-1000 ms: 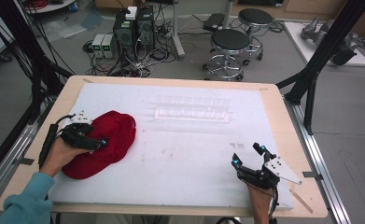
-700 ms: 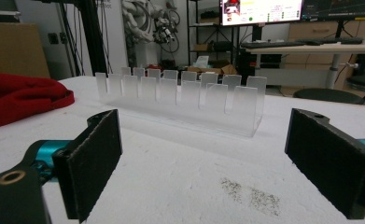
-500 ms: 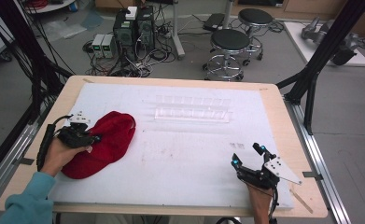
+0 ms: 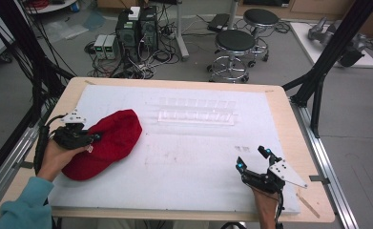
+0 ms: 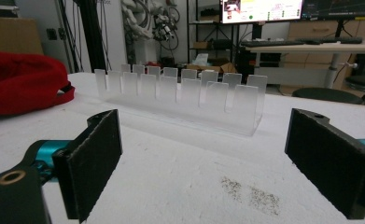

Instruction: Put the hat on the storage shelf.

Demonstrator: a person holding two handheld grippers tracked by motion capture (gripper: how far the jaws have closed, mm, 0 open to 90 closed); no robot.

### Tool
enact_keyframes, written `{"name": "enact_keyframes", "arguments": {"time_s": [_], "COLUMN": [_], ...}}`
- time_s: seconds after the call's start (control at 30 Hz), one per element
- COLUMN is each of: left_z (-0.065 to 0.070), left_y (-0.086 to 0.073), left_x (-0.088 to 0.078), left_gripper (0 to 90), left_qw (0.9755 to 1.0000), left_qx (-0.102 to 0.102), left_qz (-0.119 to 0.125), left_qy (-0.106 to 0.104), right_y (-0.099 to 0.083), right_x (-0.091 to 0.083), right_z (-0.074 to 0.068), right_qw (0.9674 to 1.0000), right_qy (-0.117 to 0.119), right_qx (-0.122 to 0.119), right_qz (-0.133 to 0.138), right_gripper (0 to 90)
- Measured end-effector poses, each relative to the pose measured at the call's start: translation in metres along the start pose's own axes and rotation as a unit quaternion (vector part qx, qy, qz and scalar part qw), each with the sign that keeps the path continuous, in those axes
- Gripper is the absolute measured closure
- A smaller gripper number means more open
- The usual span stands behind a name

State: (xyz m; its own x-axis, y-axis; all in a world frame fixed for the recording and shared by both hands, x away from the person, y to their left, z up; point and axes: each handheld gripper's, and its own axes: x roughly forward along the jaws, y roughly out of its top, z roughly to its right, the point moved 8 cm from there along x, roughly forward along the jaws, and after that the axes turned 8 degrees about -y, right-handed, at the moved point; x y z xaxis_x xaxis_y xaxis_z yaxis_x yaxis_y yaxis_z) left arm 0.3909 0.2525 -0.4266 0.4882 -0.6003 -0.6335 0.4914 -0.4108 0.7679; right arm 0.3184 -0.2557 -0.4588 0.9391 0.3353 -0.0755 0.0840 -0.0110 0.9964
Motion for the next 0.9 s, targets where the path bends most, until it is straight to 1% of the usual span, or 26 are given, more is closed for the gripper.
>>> {"name": "enact_keyframes", "arguments": {"time_s": [0.1, 0.2, 0.27, 0.37, 0.43, 0.47, 0.5, 0.57, 0.6, 0.7, 0.73, 0.77, 0.8, 0.9], "left_z": [0.004, 0.01, 0.013, 0.018, 0.022, 0.024, 0.026, 0.031, 0.033, 0.039, 0.041, 0.044, 0.045, 0.051], "left_y": [0.009, 0.016, 0.019, 0.025, 0.031, 0.034, 0.038, 0.046, 0.049, 0.062, 0.065, 0.07, 0.073, 0.081], "left_x": [-0.003, -0.003, -0.001, 0.0, 0.001, 0.001, 0.001, 0.001, 0.001, 0.0, 0.0, -0.001, -0.002, -0.003], "left_gripper": [86.7, 86.7, 86.7, 86.7, 86.7, 86.7, 86.6, 86.7, 86.7, 86.7, 86.7, 86.7, 86.7, 86.7], "left_qw": [0.9999, 0.9997, 0.9996, 0.9993, 0.9989, 0.9987, 0.9984, 0.9976, 0.9972, 0.9962, 0.9957, 0.9949, 0.9943, 0.9923], "left_qx": [0.006, 0.016, 0.015, 0.019, 0.022, 0.023, 0.023, 0.03, 0.032, 0.044, 0.045, 0.048, 0.048, 0.051], "left_qz": [0.009, 0.013, 0.019, 0.024, 0.033, 0.037, 0.043, 0.05, 0.054, 0.063, 0.068, 0.078, 0.084, 0.1], "left_qy": [-0.001, -0.01, -0.015, -0.019, -0.024, -0.025, -0.028, -0.038, -0.04, -0.041, -0.042, -0.044, -0.045, -0.052], "right_y": [0.0, 0.0, 0.0, 0.0, 0.002, 0.003, 0.006, 0.011, 0.014, 0.023, 0.026, 0.028, 0.032, 0.039], "right_x": [0.001, 0.001, 0.002, 0.004, 0.005, 0.005, 0.005, 0.006, 0.006, 0.007, 0.008, 0.008, 0.008, 0.009], "right_z": [0.002, 0.002, 0.002, 0.0, -0.003, -0.006, -0.008, -0.014, -0.018, -0.029, -0.032, -0.035, -0.04, -0.048], "right_qw": [1.0, 0.9999, 0.9999, 0.9998, 0.9997, 0.9997, 0.9996, 0.9994, 0.9992, 0.9986, 0.9984, 0.9982, 0.9979, 0.9974], "right_qy": [-0.001, -0.002, -0.002, -0.004, -0.002, 0.002, 0.005, 0.015, 0.022, 0.041, 0.046, 0.049, 0.056, 0.067], "right_qx": [0.008, 0.015, 0.012, 0.003, -0.004, -0.003, -0.007, -0.01, -0.006, -0.008, -0.01, -0.012, -0.01, -0.008], "right_qz": [-0.004, -0.008, -0.011, -0.018, -0.022, -0.026, -0.027, -0.029, -0.034, -0.033, -0.032, -0.031, -0.03, -0.025], "right_gripper": [10.0, 10.0, 10.0, 10.0, 10.0, 10.0, 10.0, 10.0, 10.0, 10.0, 10.0, 10.0, 10.0, 10.0]}}
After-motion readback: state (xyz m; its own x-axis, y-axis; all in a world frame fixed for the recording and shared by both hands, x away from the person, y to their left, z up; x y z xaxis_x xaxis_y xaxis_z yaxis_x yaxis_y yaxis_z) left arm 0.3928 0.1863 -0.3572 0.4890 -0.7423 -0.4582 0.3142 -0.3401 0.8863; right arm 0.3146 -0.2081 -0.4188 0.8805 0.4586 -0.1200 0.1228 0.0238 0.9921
